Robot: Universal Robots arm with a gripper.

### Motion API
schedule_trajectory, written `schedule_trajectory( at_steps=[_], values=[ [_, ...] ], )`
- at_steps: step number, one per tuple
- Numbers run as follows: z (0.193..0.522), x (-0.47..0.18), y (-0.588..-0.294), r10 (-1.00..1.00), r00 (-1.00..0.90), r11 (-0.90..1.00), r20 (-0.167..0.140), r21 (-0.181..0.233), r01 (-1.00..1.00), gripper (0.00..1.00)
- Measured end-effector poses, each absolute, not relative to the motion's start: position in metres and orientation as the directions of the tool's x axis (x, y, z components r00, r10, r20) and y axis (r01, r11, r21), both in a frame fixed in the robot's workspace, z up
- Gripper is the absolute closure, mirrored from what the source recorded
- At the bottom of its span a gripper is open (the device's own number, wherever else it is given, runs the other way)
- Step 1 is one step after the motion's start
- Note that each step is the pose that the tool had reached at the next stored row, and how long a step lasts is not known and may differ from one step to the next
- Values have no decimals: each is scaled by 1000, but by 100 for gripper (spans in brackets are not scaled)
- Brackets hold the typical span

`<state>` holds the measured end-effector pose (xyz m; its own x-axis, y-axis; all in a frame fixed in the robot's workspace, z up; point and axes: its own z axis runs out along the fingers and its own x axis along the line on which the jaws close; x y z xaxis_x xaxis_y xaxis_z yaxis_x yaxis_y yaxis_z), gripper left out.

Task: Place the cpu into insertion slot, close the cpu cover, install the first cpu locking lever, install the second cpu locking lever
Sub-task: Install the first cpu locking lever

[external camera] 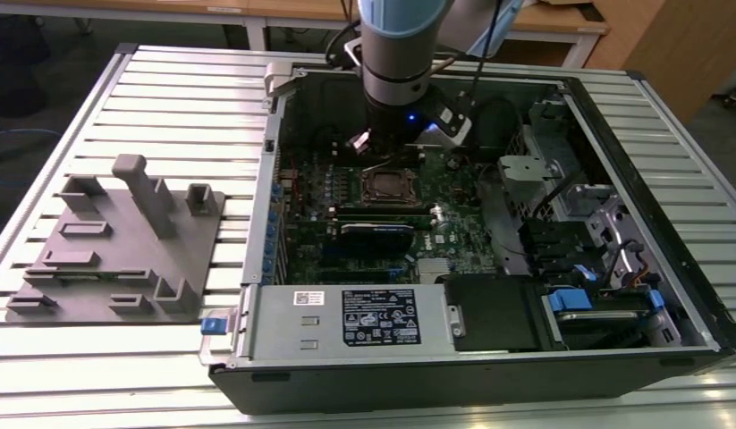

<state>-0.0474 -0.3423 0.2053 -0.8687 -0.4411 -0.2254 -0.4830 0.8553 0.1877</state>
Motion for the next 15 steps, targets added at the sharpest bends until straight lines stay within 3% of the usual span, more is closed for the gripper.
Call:
schedule_trajectory(
  at_steps=[15],
  values=[
    [207, -44, -342, -445, -867, 853, -225, 187, -487, 89]
  ],
)
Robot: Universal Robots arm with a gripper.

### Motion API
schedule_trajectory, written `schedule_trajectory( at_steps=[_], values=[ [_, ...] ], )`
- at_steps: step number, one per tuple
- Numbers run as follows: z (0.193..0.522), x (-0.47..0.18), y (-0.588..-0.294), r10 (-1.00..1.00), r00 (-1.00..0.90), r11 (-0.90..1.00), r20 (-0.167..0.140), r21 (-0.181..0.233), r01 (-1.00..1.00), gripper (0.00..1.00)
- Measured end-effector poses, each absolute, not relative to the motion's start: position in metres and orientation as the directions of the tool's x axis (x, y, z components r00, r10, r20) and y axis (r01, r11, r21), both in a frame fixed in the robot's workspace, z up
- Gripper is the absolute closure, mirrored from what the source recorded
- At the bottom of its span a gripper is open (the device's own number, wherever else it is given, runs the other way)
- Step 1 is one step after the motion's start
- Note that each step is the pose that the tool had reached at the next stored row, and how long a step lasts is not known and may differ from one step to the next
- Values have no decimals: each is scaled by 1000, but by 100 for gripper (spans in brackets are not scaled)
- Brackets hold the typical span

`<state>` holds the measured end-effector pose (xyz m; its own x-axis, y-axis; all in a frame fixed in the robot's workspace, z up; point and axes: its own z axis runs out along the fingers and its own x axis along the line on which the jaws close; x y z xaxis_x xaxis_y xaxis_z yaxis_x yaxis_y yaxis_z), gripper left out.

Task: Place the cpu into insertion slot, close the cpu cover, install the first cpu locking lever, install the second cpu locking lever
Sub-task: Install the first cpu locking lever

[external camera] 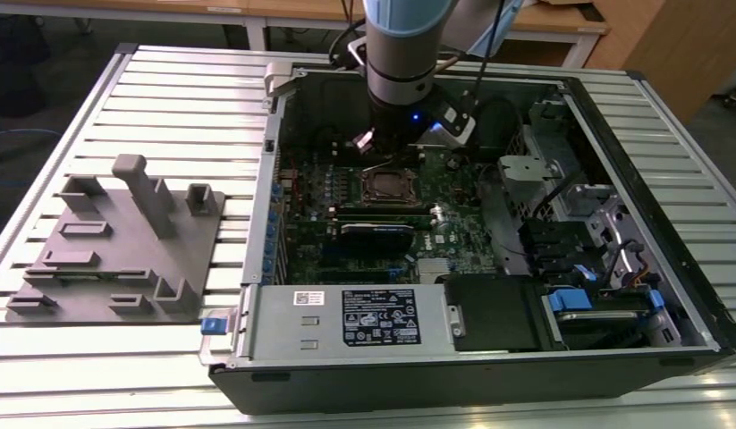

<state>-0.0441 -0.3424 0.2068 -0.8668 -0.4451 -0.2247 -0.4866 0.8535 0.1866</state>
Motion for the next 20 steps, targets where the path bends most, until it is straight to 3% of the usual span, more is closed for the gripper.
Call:
schedule_trajectory(
  at_steps=[7, 20],
  values=[
    [209, -45, -342, -446, -866, 853, -227, 185, -488, 89],
    [207, -51, -342, -454, -852, 849, -261, 164, -503, 89]
  ],
)
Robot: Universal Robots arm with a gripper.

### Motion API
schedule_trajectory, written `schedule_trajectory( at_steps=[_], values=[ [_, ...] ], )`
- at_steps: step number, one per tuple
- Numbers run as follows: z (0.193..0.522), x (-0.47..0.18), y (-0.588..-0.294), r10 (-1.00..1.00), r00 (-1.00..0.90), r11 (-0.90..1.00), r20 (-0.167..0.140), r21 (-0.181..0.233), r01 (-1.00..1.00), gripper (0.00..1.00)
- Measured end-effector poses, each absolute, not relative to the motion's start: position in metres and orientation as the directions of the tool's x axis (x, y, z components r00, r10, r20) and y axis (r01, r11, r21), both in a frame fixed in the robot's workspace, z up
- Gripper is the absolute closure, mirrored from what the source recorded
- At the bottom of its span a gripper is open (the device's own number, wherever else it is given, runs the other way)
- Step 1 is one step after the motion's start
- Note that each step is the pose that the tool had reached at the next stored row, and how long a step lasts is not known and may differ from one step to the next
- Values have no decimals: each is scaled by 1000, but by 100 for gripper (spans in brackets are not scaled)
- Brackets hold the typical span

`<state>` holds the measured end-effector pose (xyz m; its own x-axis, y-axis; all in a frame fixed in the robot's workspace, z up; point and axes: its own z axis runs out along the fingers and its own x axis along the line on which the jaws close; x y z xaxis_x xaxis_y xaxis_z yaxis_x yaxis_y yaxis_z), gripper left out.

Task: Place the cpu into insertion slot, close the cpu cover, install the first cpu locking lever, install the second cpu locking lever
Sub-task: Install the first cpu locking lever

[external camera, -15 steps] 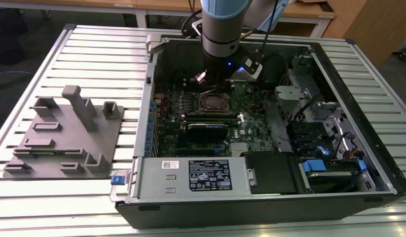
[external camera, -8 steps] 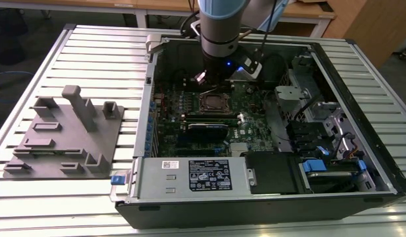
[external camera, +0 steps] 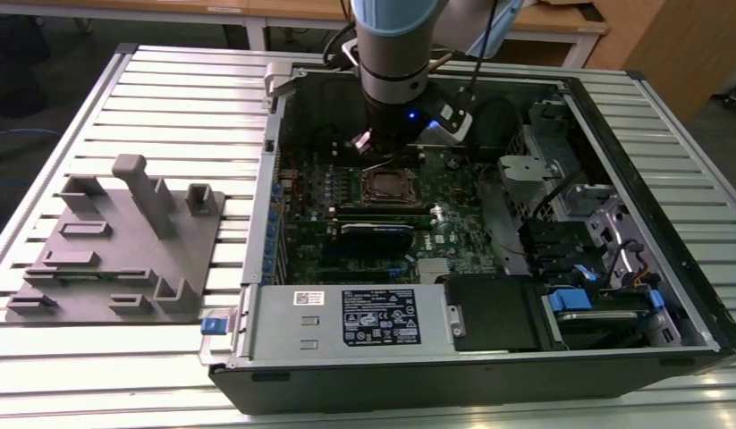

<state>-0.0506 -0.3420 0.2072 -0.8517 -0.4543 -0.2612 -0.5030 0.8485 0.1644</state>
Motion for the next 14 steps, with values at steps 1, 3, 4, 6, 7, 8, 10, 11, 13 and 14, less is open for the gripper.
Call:
schedule_trajectory(
  at_steps=[1, 3, 4, 6, 7, 8, 10, 11, 13, 14],
  values=[
    [207, -51, -342, -454, -852, 848, -261, 164, -503, 89],
    [207, -51, -342, -454, -852, 849, -261, 164, -503, 89],
    [207, -51, -342, -454, -852, 849, -261, 164, -503, 89],
    [207, -51, -342, -454, -852, 849, -261, 164, -503, 89],
    [208, -51, -342, -454, -852, 848, -261, 164, -503, 89],
    [208, -51, -342, -454, -852, 848, -262, 165, -503, 89],
    [208, -51, -342, -454, -852, 848, -262, 165, -503, 89],
    [208, -51, -342, -454, -852, 848, -262, 165, -503, 89],
    [208, -51, -342, -454, -852, 849, -261, 164, -503, 89],
    [208, -51, -342, -454, -852, 849, -261, 164, -503, 89]
  ],
)
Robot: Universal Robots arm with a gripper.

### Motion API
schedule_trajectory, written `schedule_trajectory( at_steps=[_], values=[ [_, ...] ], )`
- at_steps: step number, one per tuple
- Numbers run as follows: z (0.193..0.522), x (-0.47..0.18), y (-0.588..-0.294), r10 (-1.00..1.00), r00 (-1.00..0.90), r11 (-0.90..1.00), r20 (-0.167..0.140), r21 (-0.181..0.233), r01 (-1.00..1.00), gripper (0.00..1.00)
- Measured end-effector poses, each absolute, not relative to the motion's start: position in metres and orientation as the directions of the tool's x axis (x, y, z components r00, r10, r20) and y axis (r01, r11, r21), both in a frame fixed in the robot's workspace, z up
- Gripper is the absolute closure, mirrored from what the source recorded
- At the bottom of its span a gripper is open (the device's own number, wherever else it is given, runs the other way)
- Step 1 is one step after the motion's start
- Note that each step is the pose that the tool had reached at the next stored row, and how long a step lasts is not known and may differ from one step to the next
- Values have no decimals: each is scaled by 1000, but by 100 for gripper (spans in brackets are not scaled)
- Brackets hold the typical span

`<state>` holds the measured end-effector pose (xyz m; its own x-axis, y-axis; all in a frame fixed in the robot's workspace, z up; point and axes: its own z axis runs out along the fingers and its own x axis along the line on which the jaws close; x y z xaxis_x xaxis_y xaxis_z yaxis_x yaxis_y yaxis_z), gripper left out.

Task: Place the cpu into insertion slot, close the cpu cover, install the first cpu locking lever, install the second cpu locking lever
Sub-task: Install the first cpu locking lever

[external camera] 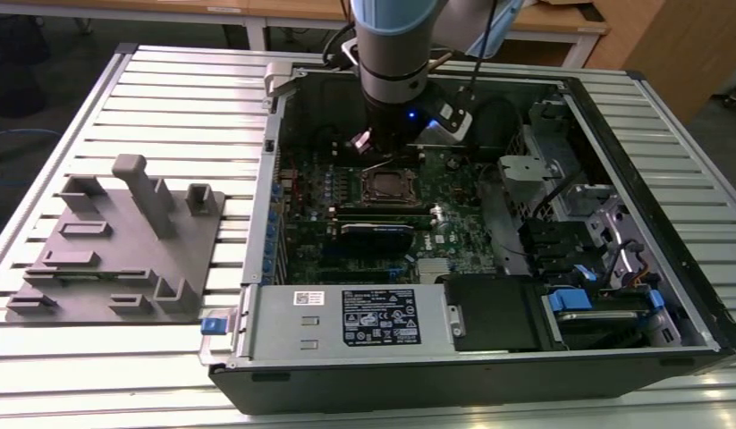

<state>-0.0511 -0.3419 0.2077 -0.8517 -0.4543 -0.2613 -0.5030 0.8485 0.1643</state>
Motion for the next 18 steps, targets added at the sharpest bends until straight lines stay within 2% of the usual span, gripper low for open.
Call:
schedule_trajectory(
  at_steps=[18],
  values=[
    [205, -54, -337, -456, -852, 850, -258, 158, -503, 89]
  ],
)
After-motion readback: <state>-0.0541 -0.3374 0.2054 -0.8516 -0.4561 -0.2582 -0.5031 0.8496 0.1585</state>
